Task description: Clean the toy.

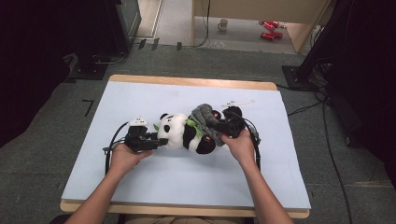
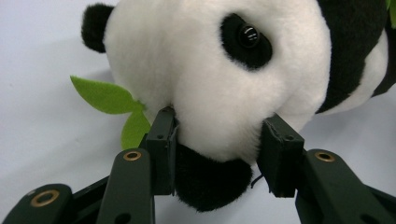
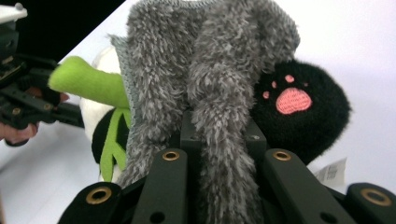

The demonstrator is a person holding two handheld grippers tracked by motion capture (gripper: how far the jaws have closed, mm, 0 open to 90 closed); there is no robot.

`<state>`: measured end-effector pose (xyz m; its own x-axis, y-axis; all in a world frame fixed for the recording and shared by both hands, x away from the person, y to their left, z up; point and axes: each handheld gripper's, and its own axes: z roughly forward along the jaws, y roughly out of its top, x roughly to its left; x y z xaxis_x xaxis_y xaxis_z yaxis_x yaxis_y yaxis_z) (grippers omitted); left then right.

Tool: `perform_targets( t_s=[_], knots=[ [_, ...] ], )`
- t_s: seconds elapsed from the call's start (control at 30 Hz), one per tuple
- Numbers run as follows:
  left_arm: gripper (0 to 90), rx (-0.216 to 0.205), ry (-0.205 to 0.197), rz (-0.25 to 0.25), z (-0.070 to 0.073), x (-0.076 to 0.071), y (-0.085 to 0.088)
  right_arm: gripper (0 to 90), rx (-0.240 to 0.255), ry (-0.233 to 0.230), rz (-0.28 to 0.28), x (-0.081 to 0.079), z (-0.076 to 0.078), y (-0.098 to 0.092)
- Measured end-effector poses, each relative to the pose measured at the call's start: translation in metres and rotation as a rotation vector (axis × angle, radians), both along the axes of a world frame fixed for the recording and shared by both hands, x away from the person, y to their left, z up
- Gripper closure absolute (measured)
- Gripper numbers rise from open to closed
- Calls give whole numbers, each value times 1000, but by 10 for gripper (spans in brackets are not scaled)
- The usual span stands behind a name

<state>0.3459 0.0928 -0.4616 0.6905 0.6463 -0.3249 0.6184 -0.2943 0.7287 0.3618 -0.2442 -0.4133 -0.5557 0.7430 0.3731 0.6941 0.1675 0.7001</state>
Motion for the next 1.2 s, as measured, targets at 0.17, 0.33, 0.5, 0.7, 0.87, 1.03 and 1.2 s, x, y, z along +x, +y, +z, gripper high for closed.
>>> perform_targets(
  t_s=[0.17,0.33,0.5,0.7,0.87,1.03,1.2],
  knots=[
    [547,0,-13,5,-1,-1,-1,779,8,3,10,0,-7,-5],
    [549,-12,12,17,-2,1,0,789,-34,-12,18,-3,-7,-6],
    [548,-18,22,15,-2,2,1,793,-14,3,1,-8,-13,-15],
    [545,-26,25,14,-1,5,1,790,-7,10,-27,-12,-19,-25],
    [544,-43,56,19,1,11,1,790,6,48,-59,-16,-29,-39],
    [549,-69,73,19,3,16,3,795,22,123,-82,-15,-31,-56],
    [559,-84,78,22,3,20,3,795,-38,116,-121,-19,-17,-60]
  ],
)
